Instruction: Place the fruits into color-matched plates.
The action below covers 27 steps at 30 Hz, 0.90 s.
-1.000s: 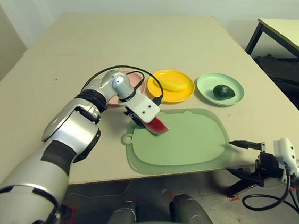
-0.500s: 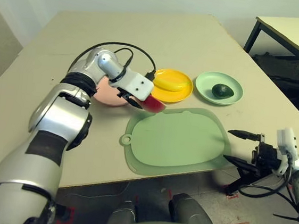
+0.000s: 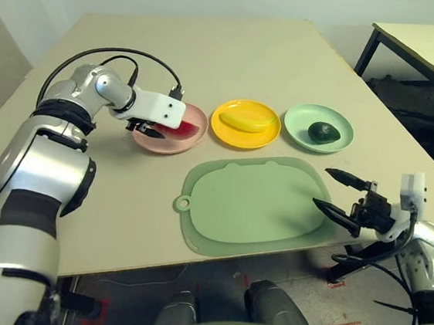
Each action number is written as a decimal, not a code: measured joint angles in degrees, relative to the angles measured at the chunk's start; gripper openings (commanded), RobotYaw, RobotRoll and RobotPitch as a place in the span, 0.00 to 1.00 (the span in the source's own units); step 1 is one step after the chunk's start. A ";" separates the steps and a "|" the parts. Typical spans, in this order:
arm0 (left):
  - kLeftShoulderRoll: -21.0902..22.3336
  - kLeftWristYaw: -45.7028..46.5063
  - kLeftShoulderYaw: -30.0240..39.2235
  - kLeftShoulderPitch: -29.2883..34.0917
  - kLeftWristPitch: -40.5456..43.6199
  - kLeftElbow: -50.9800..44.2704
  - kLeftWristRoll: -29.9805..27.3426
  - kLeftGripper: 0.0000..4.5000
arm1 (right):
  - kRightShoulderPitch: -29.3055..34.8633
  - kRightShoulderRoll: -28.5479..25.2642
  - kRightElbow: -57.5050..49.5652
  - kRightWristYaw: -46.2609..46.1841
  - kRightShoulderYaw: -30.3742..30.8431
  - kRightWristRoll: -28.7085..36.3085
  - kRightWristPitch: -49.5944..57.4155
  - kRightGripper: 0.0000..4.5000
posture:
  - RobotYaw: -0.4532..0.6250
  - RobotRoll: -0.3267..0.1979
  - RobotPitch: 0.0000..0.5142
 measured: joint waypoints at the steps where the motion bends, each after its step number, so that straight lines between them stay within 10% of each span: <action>1: -0.12 1.81 -0.32 0.04 1.21 0.24 0.61 0.49 | 0.57 0.52 -0.53 -0.18 0.36 -0.04 0.00 1.00 | 0.14 0.62 0.00; 7: -1.53 7.71 -1.31 1.49 4.83 0.93 3.32 0.49 | 2.81 1.12 -3.18 -1.06 1.63 -0.44 0.00 1.00 | 0.13 0.62 0.00; 14: -2.32 9.97 -1.52 3.30 5.90 1.46 4.13 0.99 | 4.22 1.00 -3.78 -1.62 1.86 -0.78 -0.02 1.00 | 0.12 0.62 0.00; 27: -0.03 10.10 1.02 2.76 3.88 1.42 2.67 0.99 | 1.47 1.69 -3.30 -5.79 0.90 -0.39 0.00 1.00 | 0.16 0.62 0.00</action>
